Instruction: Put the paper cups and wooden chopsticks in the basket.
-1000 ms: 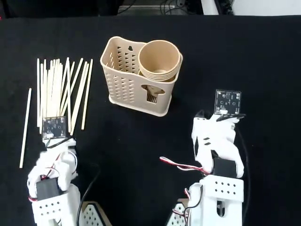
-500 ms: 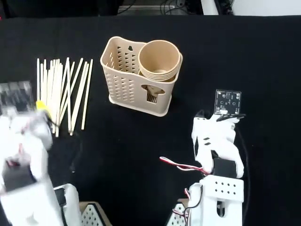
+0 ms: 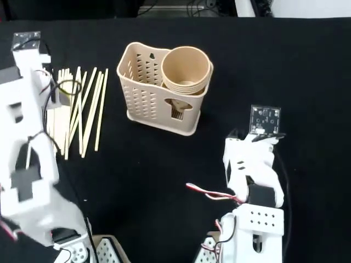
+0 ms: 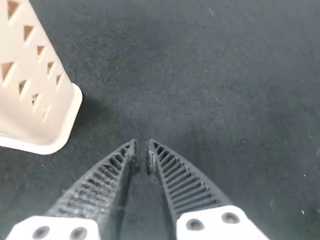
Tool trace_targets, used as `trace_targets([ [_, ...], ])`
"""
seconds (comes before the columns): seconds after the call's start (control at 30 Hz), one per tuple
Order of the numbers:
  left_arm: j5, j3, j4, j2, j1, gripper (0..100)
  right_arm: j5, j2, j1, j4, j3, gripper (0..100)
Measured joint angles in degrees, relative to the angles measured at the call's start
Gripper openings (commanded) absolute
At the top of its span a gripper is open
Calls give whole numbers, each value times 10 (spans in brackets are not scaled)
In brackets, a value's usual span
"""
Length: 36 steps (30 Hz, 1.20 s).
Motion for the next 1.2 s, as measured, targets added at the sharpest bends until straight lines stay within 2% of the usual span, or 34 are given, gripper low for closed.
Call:
trace_targets([
  [0.3,1,-263,21,303,0,255,0,0,0,-32,19,39],
  [0.5,1,-404,63,437,2,92,0,0,0,-40,22,41],
  [0.57,1,-452,87,465,4,31,0,0,0,-41,22,41],
  [0.9,0,-649,233,554,25,28,0,0,-35,-41,29,40],
  [1.2,1,-687,245,537,27,28,0,0,-38,-41,66,42],
])
